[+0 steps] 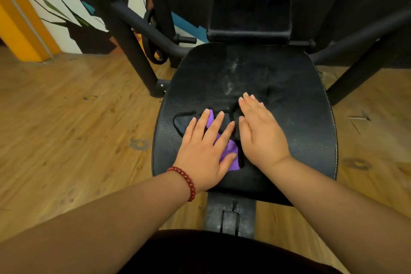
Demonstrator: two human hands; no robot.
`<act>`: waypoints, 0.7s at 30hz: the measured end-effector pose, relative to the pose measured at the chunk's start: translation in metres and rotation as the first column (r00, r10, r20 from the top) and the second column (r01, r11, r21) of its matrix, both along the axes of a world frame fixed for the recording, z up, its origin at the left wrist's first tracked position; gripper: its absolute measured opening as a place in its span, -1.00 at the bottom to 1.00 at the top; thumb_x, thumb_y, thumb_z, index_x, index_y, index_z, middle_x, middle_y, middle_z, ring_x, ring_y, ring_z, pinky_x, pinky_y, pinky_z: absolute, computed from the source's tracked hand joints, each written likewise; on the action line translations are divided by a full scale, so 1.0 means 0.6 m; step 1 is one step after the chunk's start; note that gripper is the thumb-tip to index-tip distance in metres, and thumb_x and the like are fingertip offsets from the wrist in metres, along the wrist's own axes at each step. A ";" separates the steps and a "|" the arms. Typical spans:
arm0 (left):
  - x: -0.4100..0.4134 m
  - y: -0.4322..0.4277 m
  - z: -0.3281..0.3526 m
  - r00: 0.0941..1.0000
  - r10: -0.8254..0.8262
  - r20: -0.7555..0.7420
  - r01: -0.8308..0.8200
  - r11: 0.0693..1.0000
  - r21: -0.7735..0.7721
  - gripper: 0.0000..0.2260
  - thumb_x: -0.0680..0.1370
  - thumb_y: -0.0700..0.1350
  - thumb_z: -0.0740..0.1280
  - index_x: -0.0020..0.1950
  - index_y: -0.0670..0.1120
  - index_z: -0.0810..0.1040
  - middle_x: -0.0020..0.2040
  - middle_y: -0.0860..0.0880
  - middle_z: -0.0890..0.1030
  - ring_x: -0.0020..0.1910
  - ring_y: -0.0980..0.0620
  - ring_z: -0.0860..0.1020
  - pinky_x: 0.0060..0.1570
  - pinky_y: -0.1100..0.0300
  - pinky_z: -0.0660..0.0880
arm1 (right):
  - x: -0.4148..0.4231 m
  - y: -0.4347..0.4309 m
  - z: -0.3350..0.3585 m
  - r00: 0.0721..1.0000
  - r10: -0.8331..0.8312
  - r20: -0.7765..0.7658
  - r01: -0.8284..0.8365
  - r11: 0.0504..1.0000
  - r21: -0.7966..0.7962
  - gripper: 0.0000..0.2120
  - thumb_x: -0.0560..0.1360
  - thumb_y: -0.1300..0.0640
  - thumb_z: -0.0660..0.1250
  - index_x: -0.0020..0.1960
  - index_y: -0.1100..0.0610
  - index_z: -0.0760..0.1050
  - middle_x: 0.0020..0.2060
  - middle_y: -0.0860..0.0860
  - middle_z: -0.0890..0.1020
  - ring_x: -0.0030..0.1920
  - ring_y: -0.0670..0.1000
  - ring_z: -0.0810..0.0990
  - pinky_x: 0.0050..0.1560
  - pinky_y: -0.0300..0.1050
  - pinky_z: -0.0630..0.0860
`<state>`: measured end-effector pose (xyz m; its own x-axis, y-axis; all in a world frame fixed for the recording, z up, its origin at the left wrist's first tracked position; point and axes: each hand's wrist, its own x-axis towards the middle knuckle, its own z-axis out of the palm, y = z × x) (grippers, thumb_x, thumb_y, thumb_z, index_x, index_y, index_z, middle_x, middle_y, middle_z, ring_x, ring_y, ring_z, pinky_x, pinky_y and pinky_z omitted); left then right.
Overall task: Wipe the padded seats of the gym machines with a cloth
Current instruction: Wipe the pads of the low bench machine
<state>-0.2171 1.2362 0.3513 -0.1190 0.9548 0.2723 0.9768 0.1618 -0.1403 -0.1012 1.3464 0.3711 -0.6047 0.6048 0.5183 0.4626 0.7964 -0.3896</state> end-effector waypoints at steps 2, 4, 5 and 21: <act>-0.004 0.008 0.013 1.000 0.006 0.001 -0.006 1.000 -0.024 -0.41 0.59 0.26 -0.10 0.57 0.03 0.13 0.57 -0.09 0.14 0.56 -0.18 0.02 0.48 -0.09 -0.08 | 0.007 0.000 0.003 0.998 -0.001 -0.059 -0.001 0.999 -0.043 -0.58 0.63 0.18 0.10 0.47 0.22 0.31 0.47 0.10 0.34 0.48 -0.07 0.18 0.45 -0.30 -0.01; -0.017 0.032 0.033 0.996 0.081 0.044 -0.080 0.997 -0.021 -0.41 0.59 0.27 -0.14 0.58 0.09 -0.02 0.60 -0.03 -0.02 0.57 -0.12 -0.13 0.48 -0.03 -0.20 | 0.010 0.001 0.003 0.993 0.006 -0.114 -0.014 0.998 -0.064 -0.58 0.63 0.19 0.12 0.47 0.20 0.30 0.47 0.07 0.33 0.43 -0.18 0.13 0.40 -0.44 -0.06; -0.023 0.044 0.042 0.989 0.131 0.073 -0.130 0.991 -0.020 -0.42 0.60 0.27 -0.14 0.59 0.09 -0.05 0.60 -0.02 -0.06 0.56 -0.11 -0.17 0.49 -0.03 -0.22 | 0.010 0.001 0.002 0.991 0.007 -0.136 -0.016 0.998 -0.065 -0.58 0.62 0.17 0.11 0.47 0.20 0.31 0.46 0.06 0.34 0.41 -0.19 0.13 0.37 -0.50 -0.08; -0.098 -0.005 0.049 0.956 0.021 0.291 -0.110 0.949 0.294 -0.48 0.58 0.09 0.00 0.49 -0.06 0.34 0.52 -0.06 0.29 0.53 -0.07 0.16 0.47 -0.04 0.13 | 0.007 0.003 -0.002 0.979 0.174 -0.108 -0.160 0.979 0.124 -0.57 0.59 0.04 0.11 0.39 0.15 0.43 0.42 0.02 0.39 0.46 0.01 0.28 0.50 -0.09 0.12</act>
<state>-0.2761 1.2330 0.3809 -0.2928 0.8185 0.4943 0.9543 0.2181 0.2041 -0.0970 1.3483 0.3699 -0.6230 0.4334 0.6511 0.2758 0.9007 -0.3356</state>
